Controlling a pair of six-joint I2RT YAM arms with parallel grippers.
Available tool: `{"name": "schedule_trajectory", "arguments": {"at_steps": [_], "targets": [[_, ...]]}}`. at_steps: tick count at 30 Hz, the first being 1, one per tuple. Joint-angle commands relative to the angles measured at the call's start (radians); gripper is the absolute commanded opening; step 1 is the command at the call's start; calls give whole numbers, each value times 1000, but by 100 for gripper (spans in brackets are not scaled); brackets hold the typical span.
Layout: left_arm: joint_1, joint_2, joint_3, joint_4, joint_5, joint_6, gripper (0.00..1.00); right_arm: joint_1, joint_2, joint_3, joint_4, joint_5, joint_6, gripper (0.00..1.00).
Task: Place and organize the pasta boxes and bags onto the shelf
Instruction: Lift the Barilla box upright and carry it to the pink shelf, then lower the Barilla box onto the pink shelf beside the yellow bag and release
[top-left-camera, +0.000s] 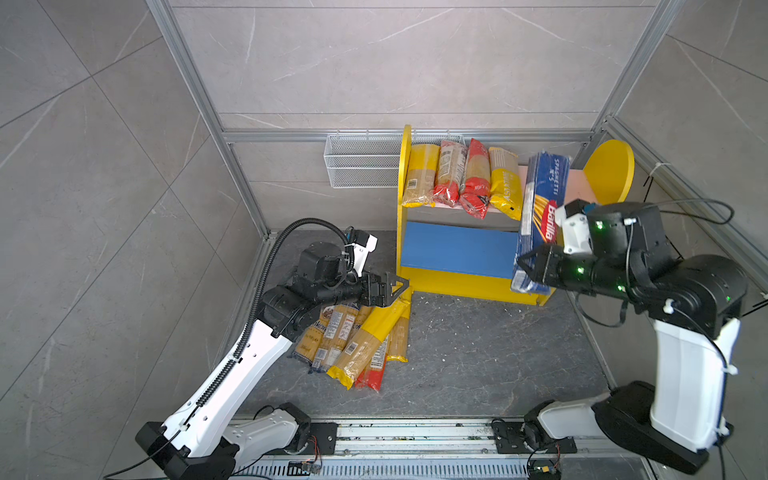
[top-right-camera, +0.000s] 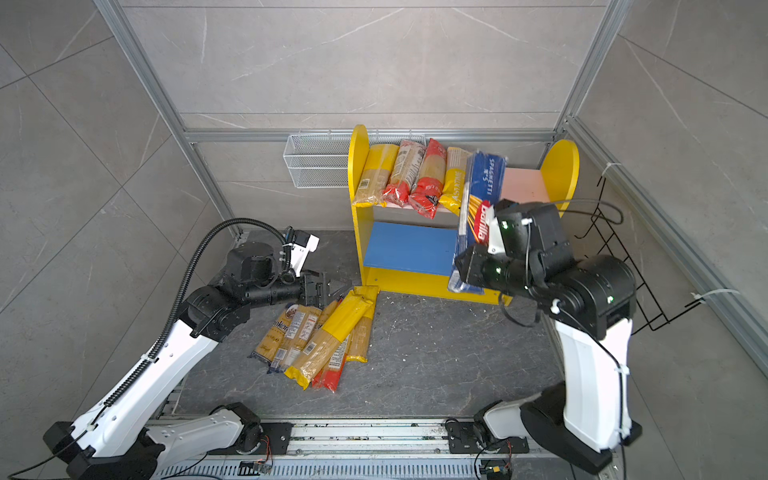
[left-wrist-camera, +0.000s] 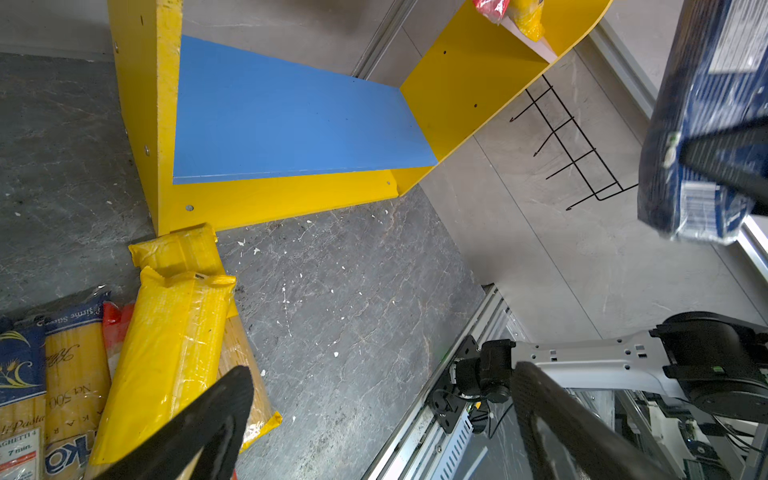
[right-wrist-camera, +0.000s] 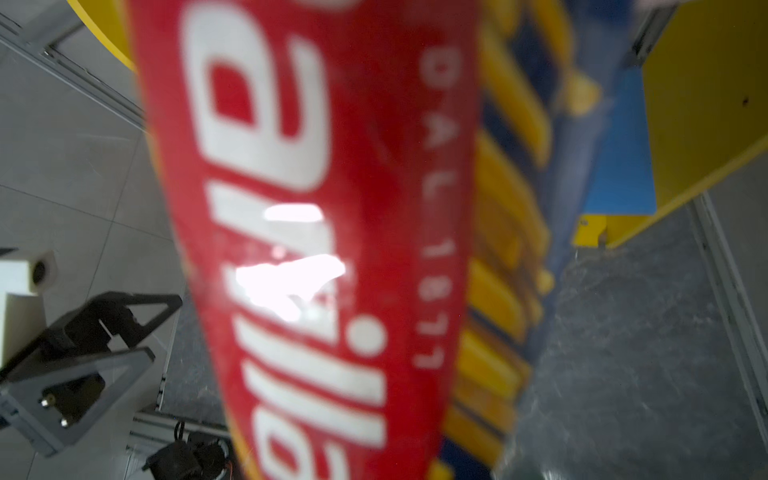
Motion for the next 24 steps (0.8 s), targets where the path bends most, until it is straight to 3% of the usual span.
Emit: {"name": "schedule_trajectory", "arguments": {"at_steps": [1,3,8,16,24], "targets": [[1,13,56,29,-5,41,100,-3,110,244,-80,124,-128,24],[2,24,75,14,-13,57,100,-21,157,293,-65,141,-147,25],[1,57,131,-30,-25,102,100,-111,136,166,91,96,-178,25],[1,135,227,-65,-32,164,100,-301,203,245,159,-22,-244,28],[3,221,322,-73,-41,220,100,-401,302,266,247,-139,-227,29]]}}
